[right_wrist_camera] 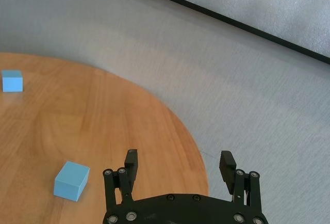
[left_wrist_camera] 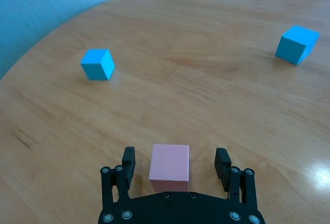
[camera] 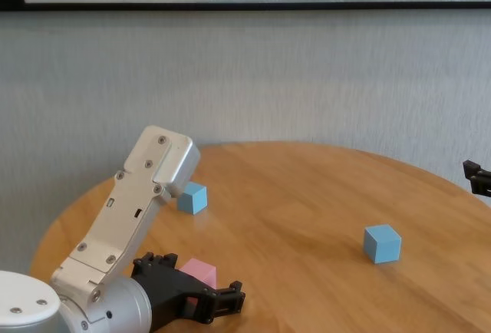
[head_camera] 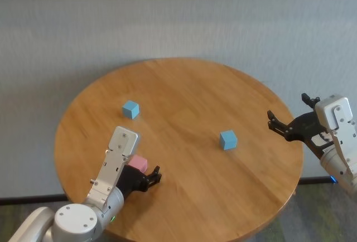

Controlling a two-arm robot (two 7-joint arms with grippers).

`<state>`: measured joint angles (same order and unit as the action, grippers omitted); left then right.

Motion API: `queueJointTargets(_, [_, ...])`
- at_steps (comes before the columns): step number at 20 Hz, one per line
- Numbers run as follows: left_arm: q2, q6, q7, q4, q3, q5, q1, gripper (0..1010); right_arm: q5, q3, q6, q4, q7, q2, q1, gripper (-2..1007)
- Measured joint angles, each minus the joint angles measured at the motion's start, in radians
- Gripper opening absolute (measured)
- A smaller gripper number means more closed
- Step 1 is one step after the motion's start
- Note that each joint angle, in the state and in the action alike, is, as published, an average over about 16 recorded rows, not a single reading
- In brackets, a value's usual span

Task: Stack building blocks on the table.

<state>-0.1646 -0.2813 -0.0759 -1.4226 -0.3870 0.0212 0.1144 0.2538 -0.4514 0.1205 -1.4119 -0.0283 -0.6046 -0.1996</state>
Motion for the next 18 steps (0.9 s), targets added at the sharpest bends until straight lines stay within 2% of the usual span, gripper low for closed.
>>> queueJointTargets(9, [0.013, -0.002, -0.014, 0.008, 0.014, -0.006, -0.003, 921, 0.0, 0.0, 0.0, 0.0, 0.0, 0.0, 0.0, 1001])
queueJointTargets(18, [0.024, -0.007, -0.025, 0.012, 0.026, -0.02, -0.008, 701, 0.0, 0.0, 0.0, 0.0, 0.0, 0.0, 0.0, 1001])
